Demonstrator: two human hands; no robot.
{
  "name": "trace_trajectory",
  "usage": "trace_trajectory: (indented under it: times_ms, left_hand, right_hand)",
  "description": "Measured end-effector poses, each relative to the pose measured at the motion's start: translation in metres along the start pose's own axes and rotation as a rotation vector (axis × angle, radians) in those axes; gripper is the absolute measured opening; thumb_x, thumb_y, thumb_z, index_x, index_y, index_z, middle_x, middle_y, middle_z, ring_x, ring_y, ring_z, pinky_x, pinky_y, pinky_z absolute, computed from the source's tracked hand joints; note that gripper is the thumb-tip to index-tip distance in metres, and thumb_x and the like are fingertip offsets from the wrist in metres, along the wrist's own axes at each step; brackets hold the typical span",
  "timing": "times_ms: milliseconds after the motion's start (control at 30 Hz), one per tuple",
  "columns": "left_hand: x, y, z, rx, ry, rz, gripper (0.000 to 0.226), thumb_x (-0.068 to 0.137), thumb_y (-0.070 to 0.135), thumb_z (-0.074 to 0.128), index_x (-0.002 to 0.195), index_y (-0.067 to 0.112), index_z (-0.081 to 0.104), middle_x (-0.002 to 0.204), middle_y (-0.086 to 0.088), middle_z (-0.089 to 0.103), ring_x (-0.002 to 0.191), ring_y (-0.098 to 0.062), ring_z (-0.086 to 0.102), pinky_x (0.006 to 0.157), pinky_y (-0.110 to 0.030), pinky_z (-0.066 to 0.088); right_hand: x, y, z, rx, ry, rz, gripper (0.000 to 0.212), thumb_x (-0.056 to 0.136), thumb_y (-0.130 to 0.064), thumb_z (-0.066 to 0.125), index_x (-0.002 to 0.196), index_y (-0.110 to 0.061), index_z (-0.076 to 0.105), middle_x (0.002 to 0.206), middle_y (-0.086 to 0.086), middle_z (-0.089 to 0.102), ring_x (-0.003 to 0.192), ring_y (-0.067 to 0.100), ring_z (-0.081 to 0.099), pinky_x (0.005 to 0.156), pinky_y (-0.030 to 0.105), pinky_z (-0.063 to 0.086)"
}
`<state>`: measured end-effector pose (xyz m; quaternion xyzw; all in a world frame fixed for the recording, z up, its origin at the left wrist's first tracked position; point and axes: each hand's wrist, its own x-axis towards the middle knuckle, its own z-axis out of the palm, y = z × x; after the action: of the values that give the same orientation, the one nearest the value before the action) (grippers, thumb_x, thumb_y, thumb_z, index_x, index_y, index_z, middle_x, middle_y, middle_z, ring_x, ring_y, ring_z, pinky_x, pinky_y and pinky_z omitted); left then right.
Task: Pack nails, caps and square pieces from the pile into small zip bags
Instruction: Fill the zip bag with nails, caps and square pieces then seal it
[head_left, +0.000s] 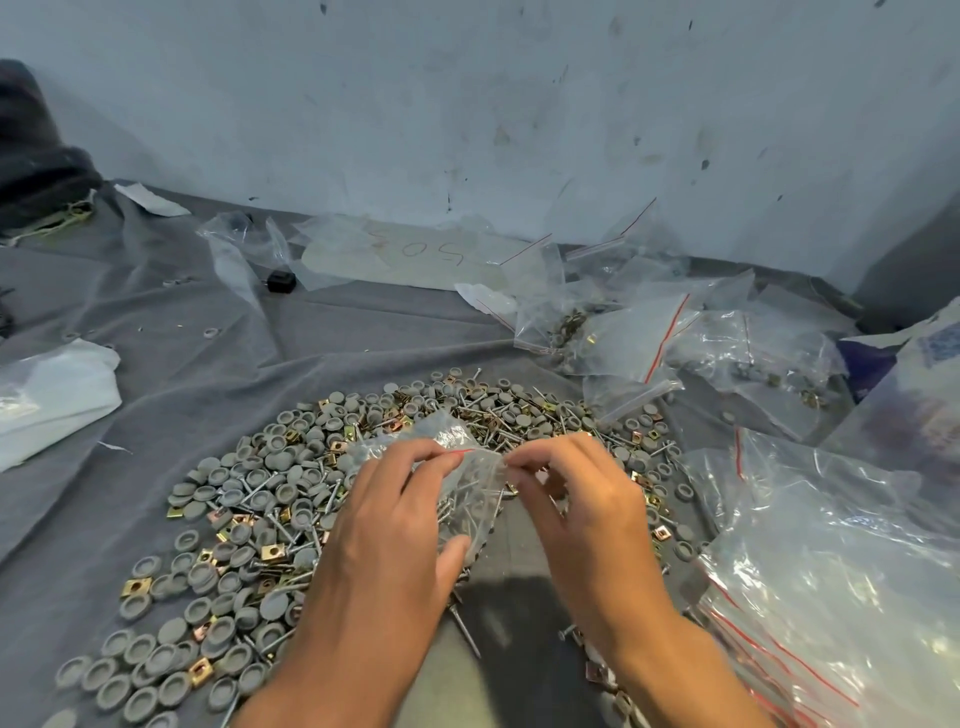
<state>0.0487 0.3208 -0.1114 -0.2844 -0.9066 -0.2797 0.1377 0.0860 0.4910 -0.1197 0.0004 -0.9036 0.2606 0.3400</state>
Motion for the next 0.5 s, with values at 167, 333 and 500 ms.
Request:
trace_trajectory:
  times_ms: [167,333,500]
  left_hand:
    - [0.0,0.002,-0.001,0.014,-0.016,-0.011,0.078,0.058,0.022,0.095,0.128,0.014,0.063,0.12,0.01,0.054,0.111,-0.009,0.056,0.101,-0.024,0.04]
    - [0.0,0.001,-0.002,0.03,-0.03,-0.023,0.079,0.06,0.025,0.094,0.131,0.016,0.061,0.122,0.012,0.053,0.112,-0.007,0.055,0.103,-0.024,0.038]
    - [0.0,0.001,-0.003,0.043,-0.037,-0.029,0.08,0.059,0.026,0.094,0.132,0.016,0.061,0.123,0.011,0.053,0.112,-0.007,0.055,0.102,-0.025,0.039]
  right_hand:
    - [-0.003,0.034,0.007,-0.406,-0.332,0.069,0.029,0.095,-0.029,0.067,0.124,-0.034,0.068,0.115,-0.008,0.061,0.106,0.018,0.053,0.083,0.033,0.05]
    - [-0.002,0.039,0.018,-0.475,-0.423,0.094,0.03,0.101,-0.037,0.054,0.131,-0.039,0.058,0.118,-0.008,0.049,0.111,0.016,0.046,0.086,0.03,0.044]
    - [-0.002,0.041,0.015,-0.467,-0.447,0.109,0.019,0.105,-0.038,0.045,0.12,-0.035,0.057,0.117,-0.009,0.044,0.109,0.014,0.04,0.086,0.027,0.04]
